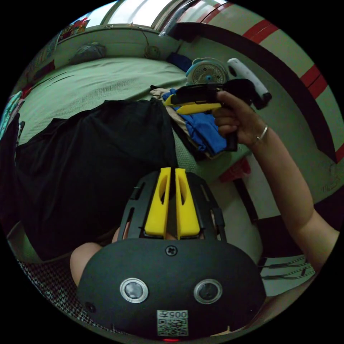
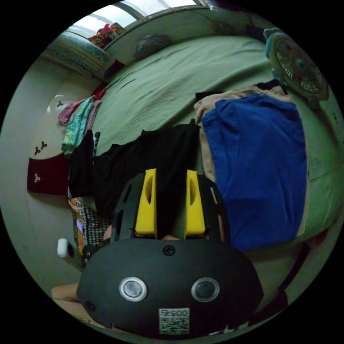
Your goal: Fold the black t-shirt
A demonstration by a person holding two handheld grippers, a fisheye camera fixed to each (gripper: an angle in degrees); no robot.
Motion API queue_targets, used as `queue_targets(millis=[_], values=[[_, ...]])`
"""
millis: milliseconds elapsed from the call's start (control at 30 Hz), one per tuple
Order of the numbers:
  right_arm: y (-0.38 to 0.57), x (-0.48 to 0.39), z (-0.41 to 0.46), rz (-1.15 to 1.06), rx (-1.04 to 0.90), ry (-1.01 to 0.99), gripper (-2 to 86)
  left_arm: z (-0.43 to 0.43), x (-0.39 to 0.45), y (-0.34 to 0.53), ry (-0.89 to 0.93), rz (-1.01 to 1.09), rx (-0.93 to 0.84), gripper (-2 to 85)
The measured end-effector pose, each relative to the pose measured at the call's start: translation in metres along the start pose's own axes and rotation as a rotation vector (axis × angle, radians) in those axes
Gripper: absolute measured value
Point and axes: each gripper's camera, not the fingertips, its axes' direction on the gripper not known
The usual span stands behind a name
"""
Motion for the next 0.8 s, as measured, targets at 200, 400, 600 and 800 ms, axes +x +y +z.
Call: queue_targets(millis=[200,400,600,800], values=[[-0.035,0.017,0.025,0.082,-0.042,0.058,9.3,-0.023,-0.018,0.016,0.050,-0.018,0.007,2.3],[-0.056,0.022,0.042,0.117,-0.051,0.035,6.0,-0.045,-0.035,0.028,0.072,-0.017,0.007,2.1],[-0.063,-0.010,0.033,0.042,0.009,0.108,-0.7,-0.071,-0.048,0.040,0.103,-0.011,0.018,2.1],[-0.065,-0.045,-0.011,-0.002,0.098,0.143,-1.1,-0.104,-0.046,0.040,0.166,0.018,0.073,1.8]])
